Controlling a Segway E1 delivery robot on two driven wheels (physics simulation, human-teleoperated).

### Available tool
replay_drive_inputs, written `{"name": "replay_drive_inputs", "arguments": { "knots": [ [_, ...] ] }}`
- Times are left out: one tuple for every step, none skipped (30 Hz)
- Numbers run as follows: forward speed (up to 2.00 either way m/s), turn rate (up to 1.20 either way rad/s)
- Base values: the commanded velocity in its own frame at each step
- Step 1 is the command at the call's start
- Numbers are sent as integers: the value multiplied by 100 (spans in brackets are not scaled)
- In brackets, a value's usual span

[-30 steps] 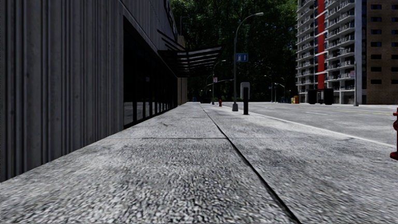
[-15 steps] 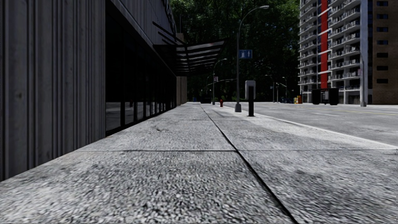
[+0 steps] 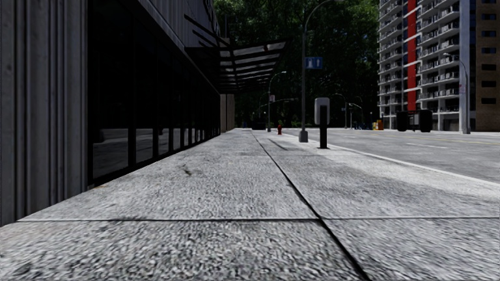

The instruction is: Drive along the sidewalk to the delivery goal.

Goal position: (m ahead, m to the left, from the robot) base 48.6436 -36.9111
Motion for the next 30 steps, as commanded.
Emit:
{"name": "replay_drive_inputs", "arguments": {
  "knots": [
    [200, 14],
    [200, 14],
    [200, 14],
    [200, 14],
    [200, 3],
    [200, 0],
    [200, 0],
    [200, 0],
    [200, 0],
    [200, 0],
    [200, 0],
    [200, 0],
    [200, 0],
    [200, 0],
    [200, 0],
    [200, 0],
    [200, 0],
    [200, 1],
    [200, 7],
    [200, 11],
    [200, 12],
    [200, 12],
    [200, 12],
    [200, 12],
    [200, 12],
    [200, 11],
    [200, 11],
    [200, 7],
    [200, 6],
    [200, 0]
  ]
}}
